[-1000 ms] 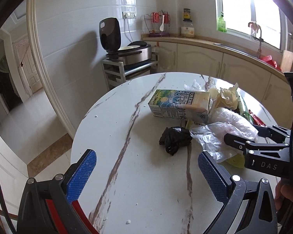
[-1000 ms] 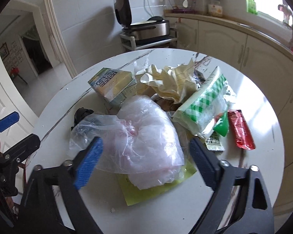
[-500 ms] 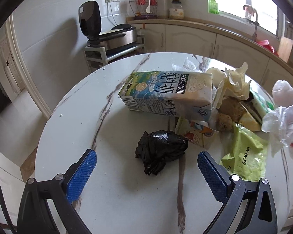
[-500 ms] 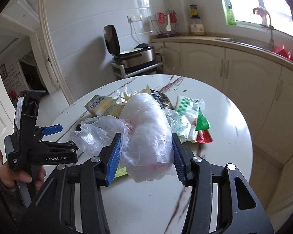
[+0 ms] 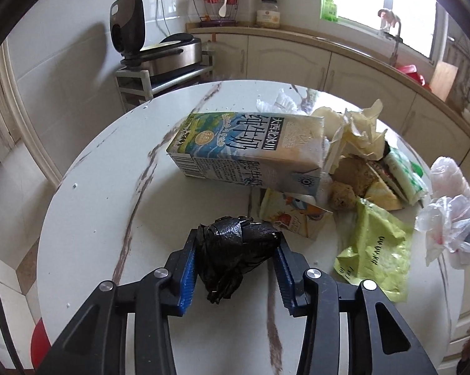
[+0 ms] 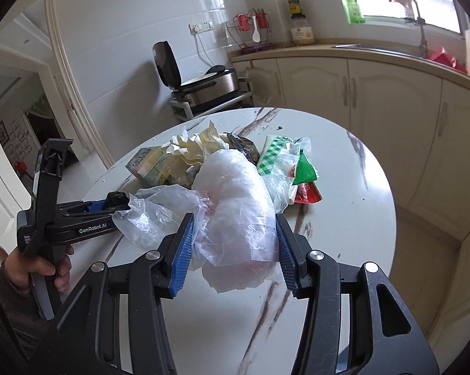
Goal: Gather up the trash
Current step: 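Carry both bags to the blue bin and open both tools to drop them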
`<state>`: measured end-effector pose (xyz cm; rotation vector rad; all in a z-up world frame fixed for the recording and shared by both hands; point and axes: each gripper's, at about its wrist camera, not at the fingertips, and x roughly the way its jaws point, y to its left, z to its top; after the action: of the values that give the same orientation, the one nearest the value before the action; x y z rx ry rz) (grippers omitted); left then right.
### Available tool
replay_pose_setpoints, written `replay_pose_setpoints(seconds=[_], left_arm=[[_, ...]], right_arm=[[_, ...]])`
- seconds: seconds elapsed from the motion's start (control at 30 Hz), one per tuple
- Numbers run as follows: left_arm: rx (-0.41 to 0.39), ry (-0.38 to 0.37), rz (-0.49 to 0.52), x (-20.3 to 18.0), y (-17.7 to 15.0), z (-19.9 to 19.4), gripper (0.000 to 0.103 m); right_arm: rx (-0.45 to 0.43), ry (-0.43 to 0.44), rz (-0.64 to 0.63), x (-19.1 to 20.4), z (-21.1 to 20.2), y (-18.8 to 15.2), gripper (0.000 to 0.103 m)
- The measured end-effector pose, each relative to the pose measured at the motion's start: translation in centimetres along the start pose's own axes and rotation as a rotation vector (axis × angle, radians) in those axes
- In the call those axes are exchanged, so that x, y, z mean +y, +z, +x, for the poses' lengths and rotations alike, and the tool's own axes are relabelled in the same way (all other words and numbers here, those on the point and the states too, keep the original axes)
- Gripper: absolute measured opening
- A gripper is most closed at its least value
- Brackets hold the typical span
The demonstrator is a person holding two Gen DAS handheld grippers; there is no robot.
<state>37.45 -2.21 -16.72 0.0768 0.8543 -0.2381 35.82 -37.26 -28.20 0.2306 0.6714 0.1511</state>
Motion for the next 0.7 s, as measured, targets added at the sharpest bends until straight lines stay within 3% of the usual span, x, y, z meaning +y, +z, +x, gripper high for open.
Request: replay_pose_setpoints(seconds=[0.23, 0.4, 0.53, 0.7], left_arm=[[-0.127, -0.083, 0.104, -6.8, -2.0, -7.0, 0.041], [-0.17, -0.171, 0.249, -14.6, -3.8, -10.4, 0.041], [-0.146, -0.266, 0.37, -21.1, -5.6, -11.0, 0.041], [-0.041, -0.313, 0.519, -29.3, -7.1, -6.8, 0.041]], right_arm=[[-0.06, -0.016, 0.052, -2.3, -3.6, -1.1, 0.047], [-0.143, -0.112, 0.112, -6.4, -8.5, -1.9, 0.047], [-0.171, -0.247, 0.187, -11.3, -11.5, -3.5, 0.047], [-0.152, -0.376, 0.297, -17.0, -13.0, -6.2, 0.047]])
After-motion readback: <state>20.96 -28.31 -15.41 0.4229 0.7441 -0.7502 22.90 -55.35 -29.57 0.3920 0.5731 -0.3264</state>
